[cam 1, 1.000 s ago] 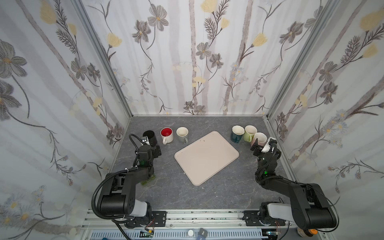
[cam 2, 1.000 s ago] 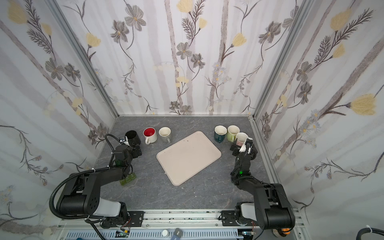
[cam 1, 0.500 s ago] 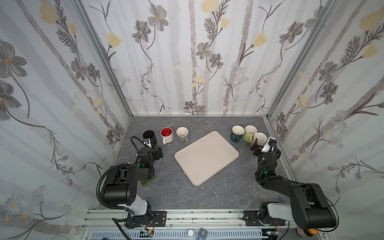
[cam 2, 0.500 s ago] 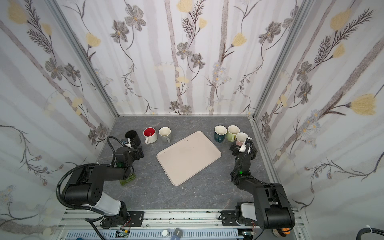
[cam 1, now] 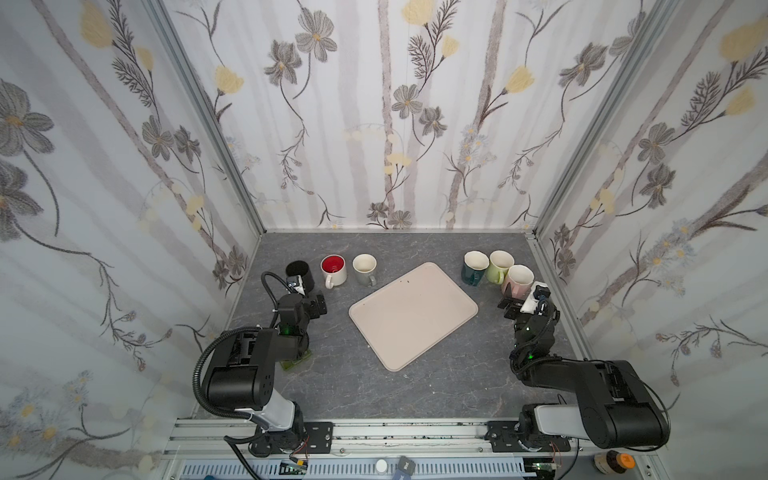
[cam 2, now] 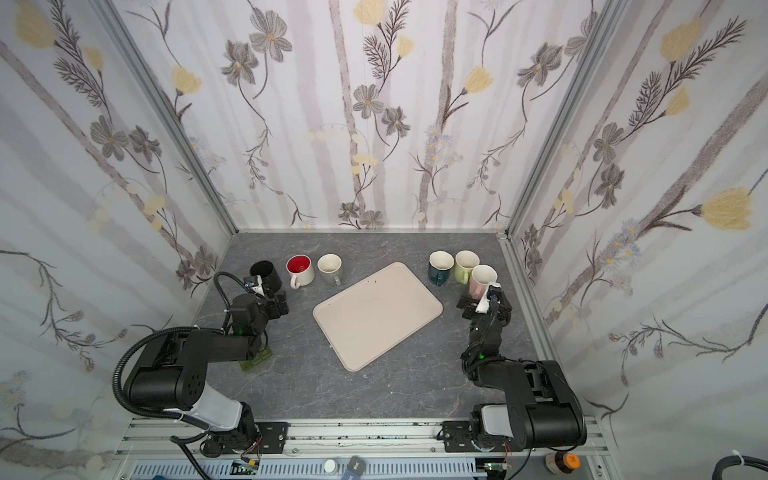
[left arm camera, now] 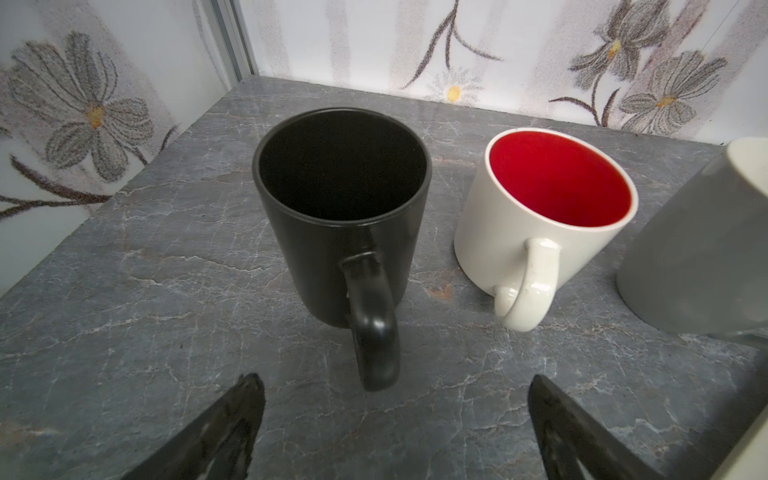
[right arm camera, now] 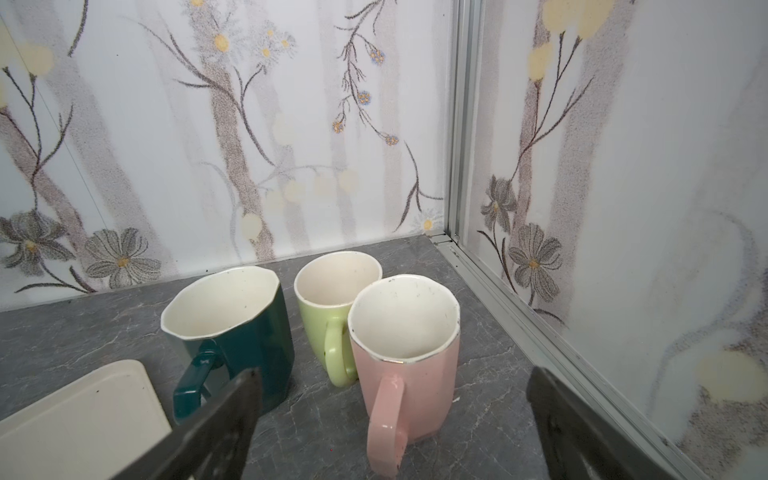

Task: Turn the mug right side up

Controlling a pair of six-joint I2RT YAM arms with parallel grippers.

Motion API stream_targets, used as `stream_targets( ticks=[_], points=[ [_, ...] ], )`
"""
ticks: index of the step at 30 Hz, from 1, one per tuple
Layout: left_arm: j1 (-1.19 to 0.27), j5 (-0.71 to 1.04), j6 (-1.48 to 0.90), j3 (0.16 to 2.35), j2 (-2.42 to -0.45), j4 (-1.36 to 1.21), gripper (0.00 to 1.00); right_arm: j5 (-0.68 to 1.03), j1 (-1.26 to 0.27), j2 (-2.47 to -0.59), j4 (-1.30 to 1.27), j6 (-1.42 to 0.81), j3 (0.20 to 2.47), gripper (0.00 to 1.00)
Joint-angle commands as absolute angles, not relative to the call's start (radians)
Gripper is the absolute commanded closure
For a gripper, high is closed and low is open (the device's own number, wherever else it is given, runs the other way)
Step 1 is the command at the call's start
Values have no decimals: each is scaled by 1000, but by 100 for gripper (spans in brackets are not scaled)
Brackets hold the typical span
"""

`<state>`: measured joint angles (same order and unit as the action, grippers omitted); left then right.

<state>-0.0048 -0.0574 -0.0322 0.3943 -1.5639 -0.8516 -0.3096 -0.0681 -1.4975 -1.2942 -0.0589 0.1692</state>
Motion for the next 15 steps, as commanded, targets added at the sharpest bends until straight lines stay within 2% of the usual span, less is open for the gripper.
stream_targets(
  ticks=[1,9,15],
  points=[
    [-13,-81,-14,393,-1568,-900,0,-304,-69,-1506,-1381,-42,165,0],
    [-14,-81,-13,393,-1566,-900,0,-320,-92,-1507,-1532,-13,87,0],
    [-14,-81,-13,393,-1566,-899,0,-328,-98,-1509,-1511,-9,100,0]
  ],
)
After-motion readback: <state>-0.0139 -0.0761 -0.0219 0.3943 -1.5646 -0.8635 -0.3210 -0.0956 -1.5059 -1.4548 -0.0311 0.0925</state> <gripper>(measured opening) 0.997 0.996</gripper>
